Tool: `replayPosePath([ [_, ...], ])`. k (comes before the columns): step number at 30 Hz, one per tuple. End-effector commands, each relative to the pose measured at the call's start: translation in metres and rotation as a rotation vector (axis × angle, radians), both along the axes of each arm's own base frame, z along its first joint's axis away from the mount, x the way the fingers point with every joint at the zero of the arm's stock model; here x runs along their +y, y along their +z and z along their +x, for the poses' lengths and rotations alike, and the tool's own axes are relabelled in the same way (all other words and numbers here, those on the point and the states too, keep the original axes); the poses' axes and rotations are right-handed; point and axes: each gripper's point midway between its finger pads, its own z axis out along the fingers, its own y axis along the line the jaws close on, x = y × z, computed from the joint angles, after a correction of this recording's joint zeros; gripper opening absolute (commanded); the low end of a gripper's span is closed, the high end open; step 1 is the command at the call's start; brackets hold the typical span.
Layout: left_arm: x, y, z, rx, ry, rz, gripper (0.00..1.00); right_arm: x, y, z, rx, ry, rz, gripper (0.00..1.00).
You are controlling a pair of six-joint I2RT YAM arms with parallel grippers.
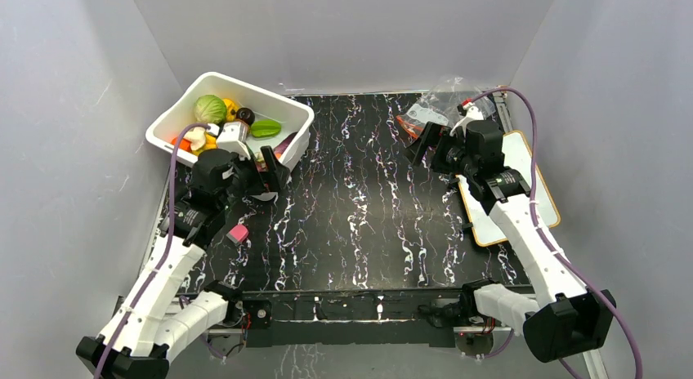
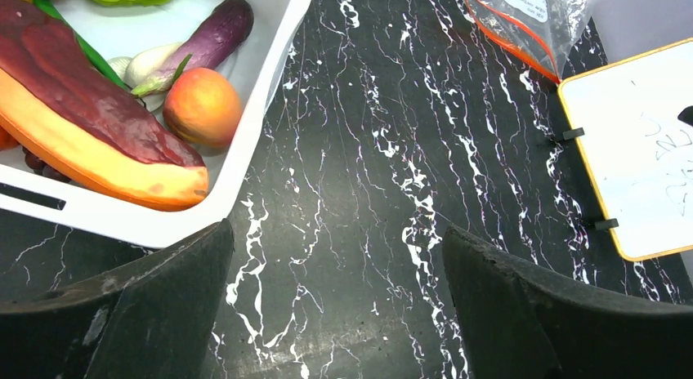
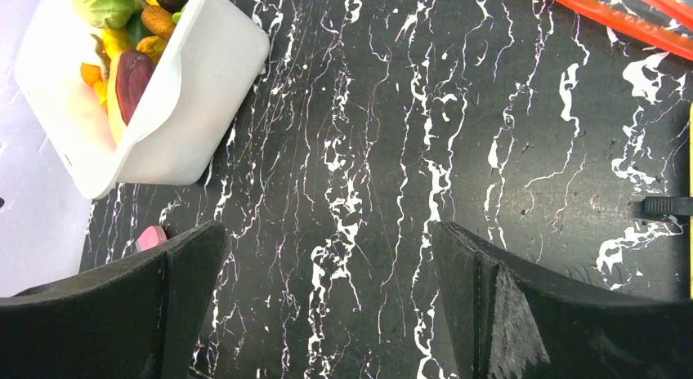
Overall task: Place the food in the zip-top bag and seal the zipper
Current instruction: Pick up the zipper food storage bag at the center of the board.
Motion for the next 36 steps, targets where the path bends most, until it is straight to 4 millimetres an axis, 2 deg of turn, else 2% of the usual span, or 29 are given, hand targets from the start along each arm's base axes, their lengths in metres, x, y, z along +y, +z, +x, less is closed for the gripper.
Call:
replayPosePath([
  [1, 0.005, 0.011, -0.006, -0.072, -0.012, 0.003, 0.98, -0.003, 0.025, 0.004, -0.121, -0.008, -0.009, 0.98],
  [5, 0.005, 0.008, -0.011, -0.07, -0.021, 0.002, 0.98, -0.017, 0.022, 0.016, -0.126, -0.087, -0.059, 0.98],
  [9, 0.006, -0.005, -0.015, -0.023, -0.02, 0.012, 0.98, -0.028, 0.02, 0.03, -0.138, -0.149, -0.101, 0.98],
  [13, 0.005, -0.023, -0.019, 0.026, -0.026, 0.01, 0.98, -0.036, 0.012, 0.05, -0.17, -0.166, -0.194, 0.96],
  [17, 0.003, -0.033, -0.019, 0.059, -0.025, 0.007, 0.98, -0.038, 0.006, 0.074, -0.229, -0.146, -0.277, 0.93],
  [22, 0.006, -0.042, -0.018, 0.113, -0.017, 0.049, 0.98, -0.043, -0.025, 0.099, -0.25, -0.049, -0.5, 0.91],
  [25, 0.007, -0.045, -0.019, 0.133, -0.015, 0.055, 0.98, -0.062, -0.041, 0.116, -0.253, -0.066, -0.667, 0.88],
  [28, 0.006, -0.051, -0.02, 0.129, -0.02, 0.051, 0.98, -0.067, -0.057, 0.132, -0.241, -0.025, -0.778, 0.8],
  [31, 0.0, -0.056, -0.025, 0.129, -0.059, 0.033, 0.98, -0.077, -0.074, 0.151, -0.229, -0.036, -0.877, 0.57],
  [32, -0.003, -0.056, -0.026, 0.131, -0.074, 0.022, 0.99, -0.08, -0.078, 0.158, -0.231, -0.049, -0.905, 0.53],
  [36, -0.017, -0.06, -0.035, 0.147, -0.147, -0.031, 0.98, -0.091, -0.087, 0.181, -0.239, -0.072, -1.018, 0.51],
])
